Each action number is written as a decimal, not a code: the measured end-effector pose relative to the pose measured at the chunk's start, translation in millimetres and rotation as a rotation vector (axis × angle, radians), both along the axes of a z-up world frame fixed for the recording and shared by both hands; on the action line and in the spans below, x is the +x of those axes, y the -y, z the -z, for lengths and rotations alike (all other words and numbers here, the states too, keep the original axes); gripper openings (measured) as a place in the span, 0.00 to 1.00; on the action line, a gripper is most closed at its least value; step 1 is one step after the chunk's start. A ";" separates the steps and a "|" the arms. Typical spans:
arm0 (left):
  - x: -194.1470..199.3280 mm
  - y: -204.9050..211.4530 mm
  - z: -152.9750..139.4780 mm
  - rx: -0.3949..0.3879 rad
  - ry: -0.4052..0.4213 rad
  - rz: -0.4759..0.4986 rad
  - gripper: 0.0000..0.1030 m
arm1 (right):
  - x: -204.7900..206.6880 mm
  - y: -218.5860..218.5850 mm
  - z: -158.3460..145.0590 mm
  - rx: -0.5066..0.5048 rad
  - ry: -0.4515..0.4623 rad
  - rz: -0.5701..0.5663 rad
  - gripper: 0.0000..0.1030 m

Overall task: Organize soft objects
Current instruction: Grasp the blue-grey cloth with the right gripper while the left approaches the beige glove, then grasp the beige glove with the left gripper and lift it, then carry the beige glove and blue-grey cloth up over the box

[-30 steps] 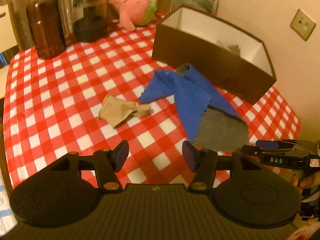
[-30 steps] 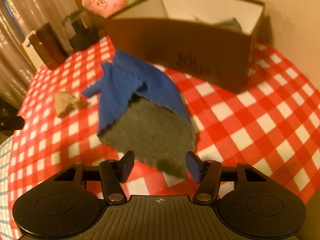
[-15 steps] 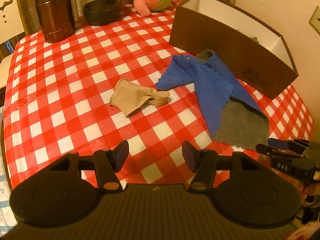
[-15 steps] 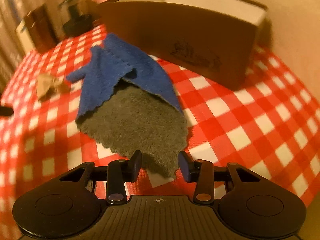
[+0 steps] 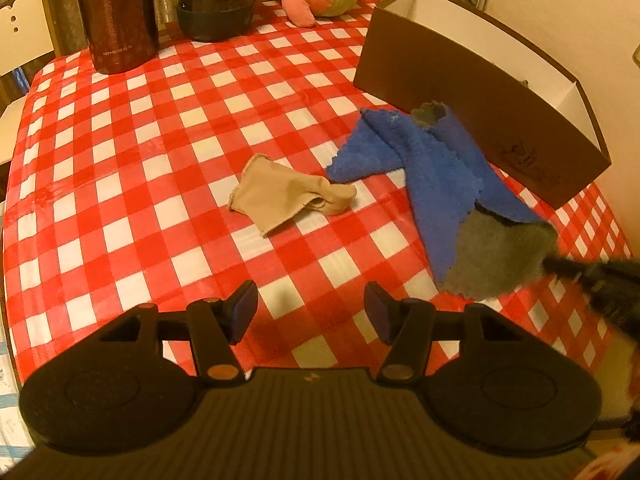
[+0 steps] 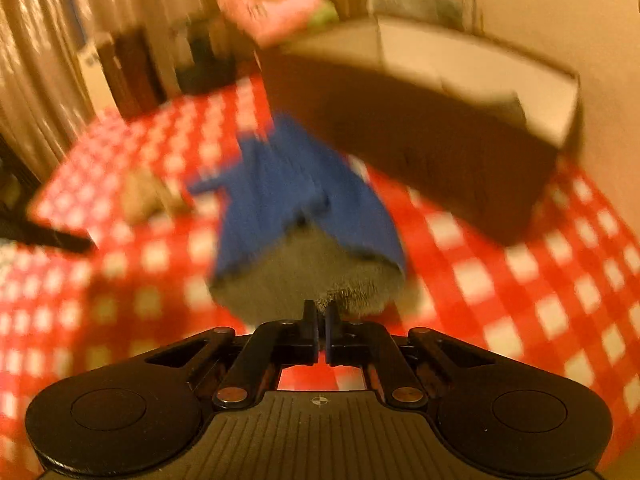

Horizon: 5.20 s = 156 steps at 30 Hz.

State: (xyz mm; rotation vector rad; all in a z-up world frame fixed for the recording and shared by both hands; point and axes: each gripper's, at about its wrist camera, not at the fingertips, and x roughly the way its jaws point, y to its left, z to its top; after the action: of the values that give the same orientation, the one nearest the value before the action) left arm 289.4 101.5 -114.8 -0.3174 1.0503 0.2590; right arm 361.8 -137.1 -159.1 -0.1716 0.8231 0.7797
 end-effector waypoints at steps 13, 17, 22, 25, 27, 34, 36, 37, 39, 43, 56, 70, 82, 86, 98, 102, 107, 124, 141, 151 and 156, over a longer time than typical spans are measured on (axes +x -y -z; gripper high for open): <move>36.4 -21.1 10.7 0.027 0.020 0.016 0.55 | 52.0 -85.1 -60.8 0.213 0.121 -0.103 0.03; 47.6 -29.0 17.3 0.004 0.017 0.004 0.55 | 68.9 -105.9 -32.3 0.160 0.075 -0.101 0.03; 60.6 -36.7 24.2 -0.015 0.004 -0.013 0.55 | 87.6 -119.0 7.5 0.097 0.010 -0.090 0.03; 68.6 -42.1 27.2 -0.048 0.006 -0.031 0.55 | 96.3 -123.8 22.3 0.059 -0.005 -0.087 0.03; 74.1 -44.7 29.3 -0.067 0.004 -0.041 0.55 | 100.9 -127.0 34.6 0.014 -0.040 -0.081 0.03; 86.0 -50.9 41.0 -0.089 -0.015 -0.075 0.55 | 99.3 -122.2 31.1 -0.006 -0.073 -0.095 0.15; 87.8 -52.0 44.4 -0.092 -0.020 -0.085 0.56 | 94.4 -115.5 21.3 0.016 -0.061 -0.103 0.57; 88.7 -52.2 45.4 -0.094 -0.017 -0.092 0.58 | 91.3 -112.0 16.4 0.029 -0.054 -0.096 0.66; 90.3 -53.6 47.9 -0.093 -0.015 -0.107 0.60 | 84.9 -99.8 5.9 0.069 -0.034 -0.087 0.70; 93.3 -55.7 52.0 -0.094 -0.011 -0.128 0.61 | 73.5 -80.0 -4.2 0.070 -0.022 -0.076 0.70; 84.2 -44.7 56.3 -0.047 -0.014 0.007 0.09 | 85.3 -45.8 6.2 0.025 -0.053 0.056 0.75; 69.4 -52.9 56.0 -0.009 -0.038 0.005 0.28 | 90.3 -54.2 18.2 0.012 -0.085 0.064 0.76; 76.1 -45.4 57.0 0.022 -0.050 0.038 0.09 | 122.9 -74.2 42.3 0.082 -0.163 0.143 0.88; 76.7 -45.2 57.1 0.026 -0.051 0.041 0.09 | 122.5 -99.4 38.3 0.046 -0.129 0.104 1.00; 76.4 -46.7 56.6 0.016 -0.048 0.036 0.10 | 88.1 -151.5 45.3 -0.025 -0.013 -0.090 1.00; 76.3 -46.8 57.1 0.018 -0.048 0.037 0.10 | 75.4 -165.8 54.6 -0.118 0.047 -0.118 1.00; 76.3 -46.6 57.1 0.022 -0.047 0.039 0.10 | 65.9 -169.0 58.3 -0.145 0.109 -0.121 0.83; 72.1 -39.7 54.7 0.045 -0.040 0.052 0.08 | 53.7 -167.2 45.7 -0.084 0.085 -0.219 0.17; 45.2 -25.9 39.9 0.044 -0.017 0.061 0.07 | 41.7 -121.6 19.3 0.027 -0.006 -0.146 0.16; 34.4 -13.9 16.6 0.059 0.016 0.088 0.07 | 34.2 -94.4 0.0 0.063 -0.002 -0.105 0.16; 31.9 -6.0 4.7 0.064 0.039 0.102 0.07 | 31.0 -82.1 -9.2 0.080 0.003 -0.084 0.16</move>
State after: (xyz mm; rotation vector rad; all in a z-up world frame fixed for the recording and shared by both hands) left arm 321.3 107.5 -119.5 -0.2095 1.0140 0.1939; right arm 392.8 -55.1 -149.8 -0.1369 0.7848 0.8894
